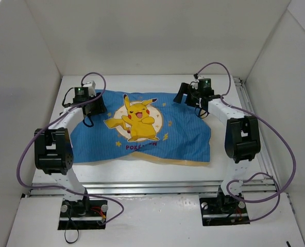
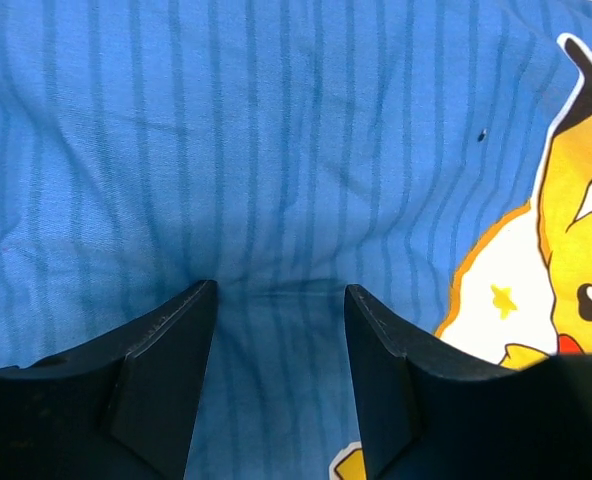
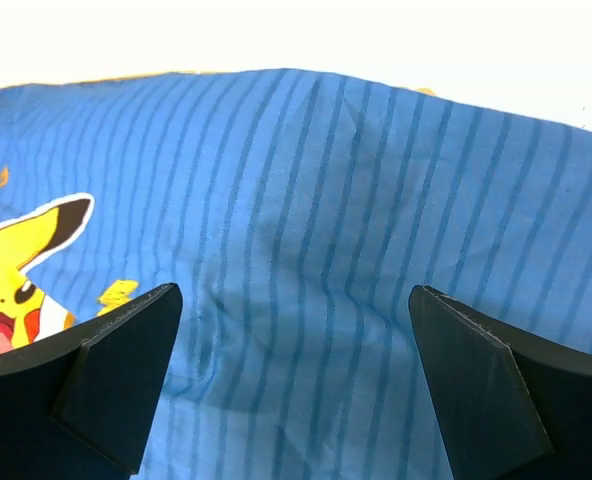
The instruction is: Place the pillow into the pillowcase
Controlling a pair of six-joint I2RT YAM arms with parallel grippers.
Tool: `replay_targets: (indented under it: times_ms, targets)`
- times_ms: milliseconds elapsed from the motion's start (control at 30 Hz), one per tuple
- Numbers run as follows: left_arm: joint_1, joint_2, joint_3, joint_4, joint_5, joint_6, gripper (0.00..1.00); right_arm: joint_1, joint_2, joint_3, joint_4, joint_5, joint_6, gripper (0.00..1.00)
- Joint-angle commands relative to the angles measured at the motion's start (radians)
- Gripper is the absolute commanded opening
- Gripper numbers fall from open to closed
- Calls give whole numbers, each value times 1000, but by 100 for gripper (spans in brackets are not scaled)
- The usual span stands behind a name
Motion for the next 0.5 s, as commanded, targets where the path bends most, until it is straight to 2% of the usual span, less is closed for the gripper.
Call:
replay_targets:
  times_ms: [0, 67, 167, 333, 467]
  targets:
    - [30, -67, 18, -28, -39, 47, 50, -8, -93, 39, 74, 25, -3, 94]
    - [39, -64, 21, -31, -73, 47, 51, -5, -171, 23, 73, 109, -20, 97]
    - [48, -52, 44, -71, -82, 36, 50, -19, -199, 28, 65, 108, -35, 98]
    - [57, -107, 27, -42, -52, 28, 50, -19, -24, 127, -2, 198, -52, 97]
    - [5, -136, 26, -95, -62, 68, 50, -26, 88, 169, -36, 258, -46, 92]
